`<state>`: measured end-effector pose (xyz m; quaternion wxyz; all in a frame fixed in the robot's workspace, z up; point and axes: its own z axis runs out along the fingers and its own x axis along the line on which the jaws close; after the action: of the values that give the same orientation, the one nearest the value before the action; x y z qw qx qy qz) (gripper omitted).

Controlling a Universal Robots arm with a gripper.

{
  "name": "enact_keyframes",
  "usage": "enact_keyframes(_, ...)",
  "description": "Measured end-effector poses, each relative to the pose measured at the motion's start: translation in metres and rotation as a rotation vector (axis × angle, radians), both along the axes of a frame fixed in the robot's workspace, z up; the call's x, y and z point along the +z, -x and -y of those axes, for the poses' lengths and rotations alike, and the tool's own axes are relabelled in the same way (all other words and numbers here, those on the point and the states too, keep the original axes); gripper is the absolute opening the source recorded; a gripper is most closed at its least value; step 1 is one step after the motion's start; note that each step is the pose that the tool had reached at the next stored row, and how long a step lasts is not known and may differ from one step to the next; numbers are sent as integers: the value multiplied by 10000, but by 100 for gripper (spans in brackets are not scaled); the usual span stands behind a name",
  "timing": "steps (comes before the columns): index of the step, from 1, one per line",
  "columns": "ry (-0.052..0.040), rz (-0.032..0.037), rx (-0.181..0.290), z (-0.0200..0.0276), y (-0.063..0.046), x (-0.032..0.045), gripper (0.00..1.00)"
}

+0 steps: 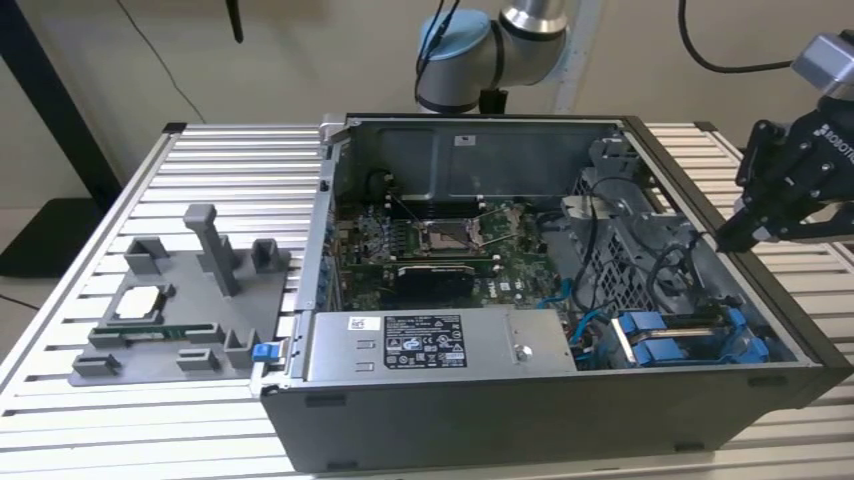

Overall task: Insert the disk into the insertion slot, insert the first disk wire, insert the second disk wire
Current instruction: 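Insert the first disk wire, then insert the second disk wire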

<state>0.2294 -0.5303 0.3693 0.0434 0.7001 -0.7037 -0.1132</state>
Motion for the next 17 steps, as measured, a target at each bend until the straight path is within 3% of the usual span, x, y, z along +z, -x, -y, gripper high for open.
enact_keyframes(1, -19, -16, -12, 0, 0, -1, 100)
enact_keyframes(2, -34, -22, -20, 0, 0, -1, 0)
enact_keyframes(17, -168, -27, -47, 35, 1, -1, 0)
